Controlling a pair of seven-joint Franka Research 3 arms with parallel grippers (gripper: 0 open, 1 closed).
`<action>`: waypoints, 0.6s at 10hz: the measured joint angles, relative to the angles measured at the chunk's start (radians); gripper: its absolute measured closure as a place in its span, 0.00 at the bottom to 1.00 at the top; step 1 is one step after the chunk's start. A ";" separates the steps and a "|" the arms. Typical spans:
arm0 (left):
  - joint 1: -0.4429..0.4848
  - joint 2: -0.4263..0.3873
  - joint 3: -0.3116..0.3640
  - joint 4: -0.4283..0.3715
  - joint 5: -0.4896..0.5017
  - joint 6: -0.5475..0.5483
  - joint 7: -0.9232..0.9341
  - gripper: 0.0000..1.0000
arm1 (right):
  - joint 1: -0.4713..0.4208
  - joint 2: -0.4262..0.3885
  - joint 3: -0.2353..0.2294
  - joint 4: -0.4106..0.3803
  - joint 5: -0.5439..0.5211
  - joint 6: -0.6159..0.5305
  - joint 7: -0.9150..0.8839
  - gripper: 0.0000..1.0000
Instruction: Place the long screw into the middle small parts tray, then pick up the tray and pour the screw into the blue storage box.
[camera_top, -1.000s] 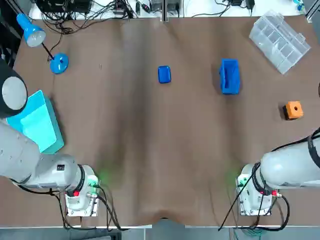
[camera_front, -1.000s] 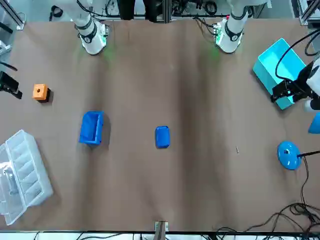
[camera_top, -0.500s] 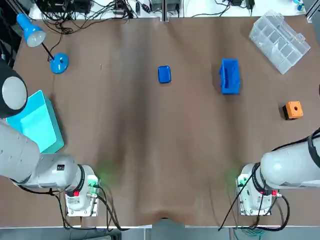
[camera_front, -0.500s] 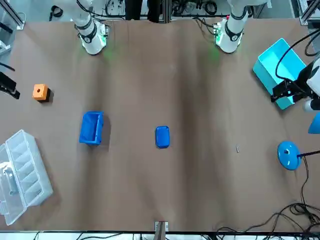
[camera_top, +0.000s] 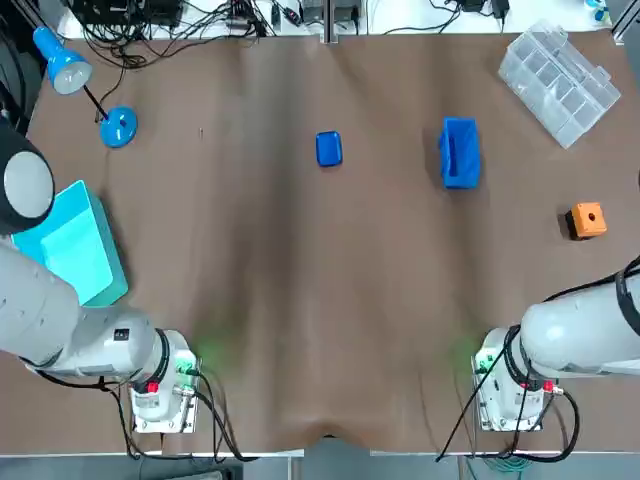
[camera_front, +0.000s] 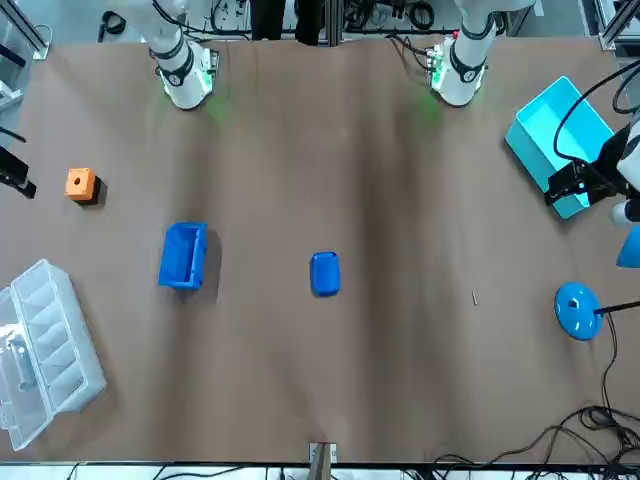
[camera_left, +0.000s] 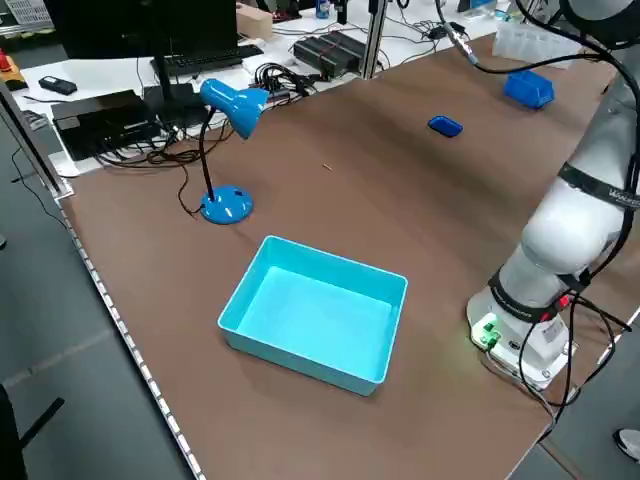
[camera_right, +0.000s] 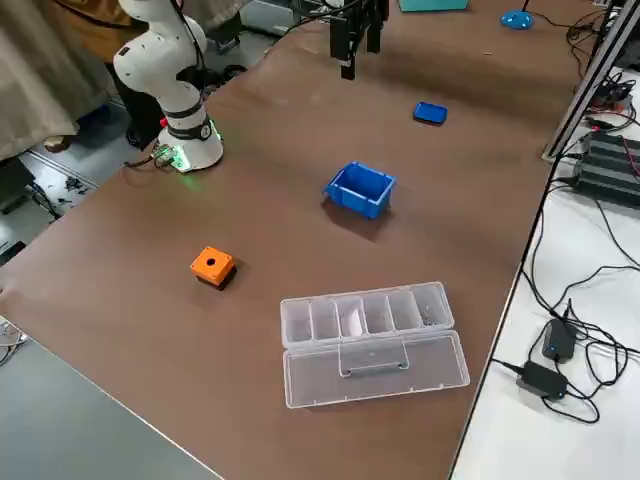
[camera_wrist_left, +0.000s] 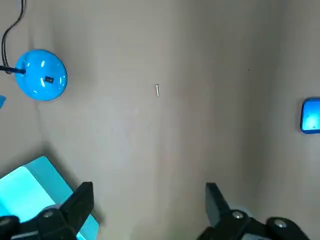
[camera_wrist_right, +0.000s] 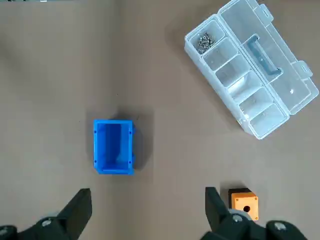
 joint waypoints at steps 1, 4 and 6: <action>0.009 0.004 0.000 -0.005 0.000 0.003 0.001 0.01 | 0.000 0.001 0.002 0.000 0.000 0.000 0.000 0.00; 0.013 0.012 0.000 -0.021 0.000 0.018 0.003 0.02 | 0.000 0.012 0.003 0.000 0.000 0.035 -0.001 0.00; 0.015 0.013 0.000 -0.042 0.000 0.049 0.003 0.02 | 0.000 0.026 0.004 0.005 0.000 0.062 -0.003 0.00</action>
